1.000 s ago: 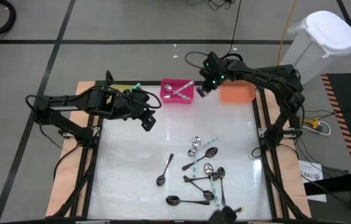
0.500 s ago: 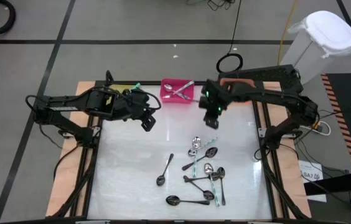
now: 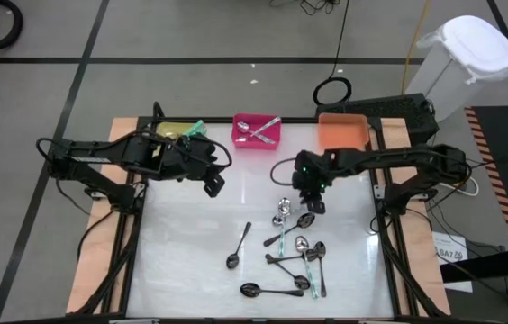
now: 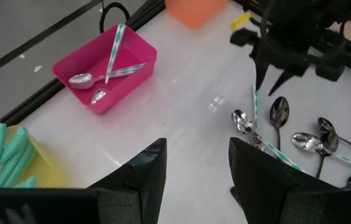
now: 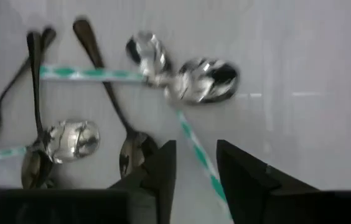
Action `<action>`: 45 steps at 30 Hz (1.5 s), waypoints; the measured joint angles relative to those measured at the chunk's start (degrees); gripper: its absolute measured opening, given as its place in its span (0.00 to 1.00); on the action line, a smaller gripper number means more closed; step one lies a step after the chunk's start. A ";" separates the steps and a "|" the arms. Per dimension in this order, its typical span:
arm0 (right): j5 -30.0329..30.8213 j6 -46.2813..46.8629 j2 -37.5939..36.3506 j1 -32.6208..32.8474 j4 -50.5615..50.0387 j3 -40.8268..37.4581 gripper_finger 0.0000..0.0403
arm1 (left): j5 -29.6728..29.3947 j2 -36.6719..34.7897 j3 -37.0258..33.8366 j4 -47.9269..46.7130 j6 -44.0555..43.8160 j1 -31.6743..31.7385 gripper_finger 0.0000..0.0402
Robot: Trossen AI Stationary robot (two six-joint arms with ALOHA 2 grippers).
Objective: Sort silverware by color (type)
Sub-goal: Put the white patterned spoon into the pink bin
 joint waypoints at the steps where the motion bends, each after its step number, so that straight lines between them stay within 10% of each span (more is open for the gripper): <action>1: 0.04 0.17 0.02 0.40 0.54 -0.79 0.30 | 0.01 0.00 0.00 0.02 -0.37 -0.12 0.43; 13: 3.18 -10.76 0.13 1.38 1.55 -4.37 0.47 | 0.02 0.00 0.00 0.00 -1.63 -0.80 0.43; 45: 5.73 -15.65 0.11 1.36 10.56 -13.09 0.36 | -0.77 0.00 0.00 0.08 -8.94 -0.77 0.43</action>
